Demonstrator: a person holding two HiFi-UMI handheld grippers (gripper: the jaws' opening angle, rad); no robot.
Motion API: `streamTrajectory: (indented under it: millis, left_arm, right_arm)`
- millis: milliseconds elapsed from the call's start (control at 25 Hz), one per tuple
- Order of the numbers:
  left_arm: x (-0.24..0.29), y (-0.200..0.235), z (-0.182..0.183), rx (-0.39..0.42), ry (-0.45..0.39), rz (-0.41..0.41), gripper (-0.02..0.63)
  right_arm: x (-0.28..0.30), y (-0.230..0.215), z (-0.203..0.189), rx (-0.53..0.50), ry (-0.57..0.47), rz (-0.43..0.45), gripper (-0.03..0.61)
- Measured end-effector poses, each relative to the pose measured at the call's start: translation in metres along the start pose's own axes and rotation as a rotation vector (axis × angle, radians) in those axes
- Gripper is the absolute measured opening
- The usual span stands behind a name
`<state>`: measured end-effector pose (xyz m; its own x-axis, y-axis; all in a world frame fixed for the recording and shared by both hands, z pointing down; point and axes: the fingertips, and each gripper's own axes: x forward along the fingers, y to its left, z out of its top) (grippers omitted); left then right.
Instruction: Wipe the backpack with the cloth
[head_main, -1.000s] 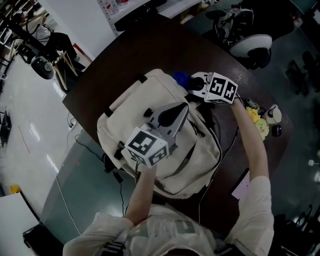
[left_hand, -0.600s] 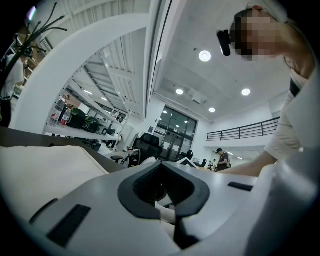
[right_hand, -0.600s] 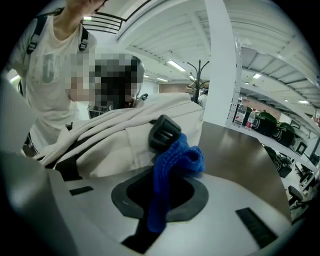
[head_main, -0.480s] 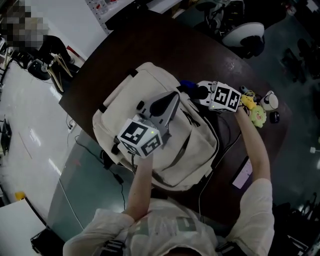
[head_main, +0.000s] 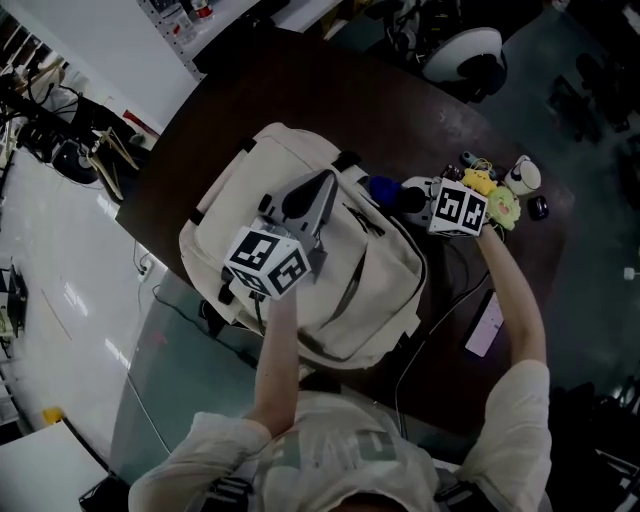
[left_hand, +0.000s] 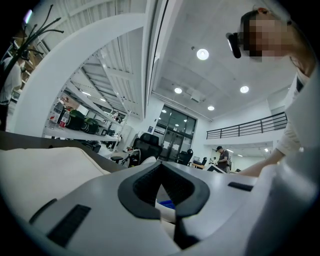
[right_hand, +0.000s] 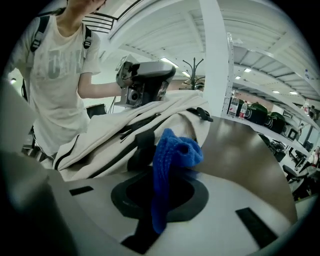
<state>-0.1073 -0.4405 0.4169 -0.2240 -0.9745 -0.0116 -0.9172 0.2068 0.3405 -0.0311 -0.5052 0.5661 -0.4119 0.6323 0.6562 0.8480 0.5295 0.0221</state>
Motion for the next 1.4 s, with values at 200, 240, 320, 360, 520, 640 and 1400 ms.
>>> streamTrajectory:
  millis: [200, 240, 320, 360, 520, 640, 1400]
  left_arm:
    - [0.000, 0.001, 0.000, 0.001, -0.002, -0.003, 0.002]
    - [0.000, 0.001, -0.001, 0.003, -0.002, -0.003, 0.002]
    - [0.000, 0.001, -0.001, 0.009, 0.000, -0.003, 0.002]
    - [0.000, 0.000, -0.002, 0.011, 0.002, -0.003, 0.002]
    - [0.000, -0.002, -0.004, 0.014, 0.008, -0.007, 0.002]
    - [-0.001, -0.004, -0.004, 0.012, 0.010, -0.013, 0.002]
    - [-0.003, -0.011, -0.014, 0.046, 0.030, -0.021, 0.002]
  right_arm:
    - [-0.003, 0.034, -0.012, 0.041, -0.002, 0.010, 0.041]
    - [-0.004, 0.038, -0.013, 0.052, -0.007, 0.003, 0.041]
    - [-0.006, 0.043, -0.013, 0.070, -0.017, -0.023, 0.041]
    - [-0.007, 0.045, -0.013, 0.076, -0.020, -0.037, 0.041]
    - [-0.011, 0.051, -0.015, 0.096, -0.023, -0.080, 0.041]
    - [-0.015, 0.060, -0.020, 0.104, -0.008, -0.082, 0.041]
    - [-0.037, 0.152, -0.061, 0.220, 0.049, -0.110, 0.041]
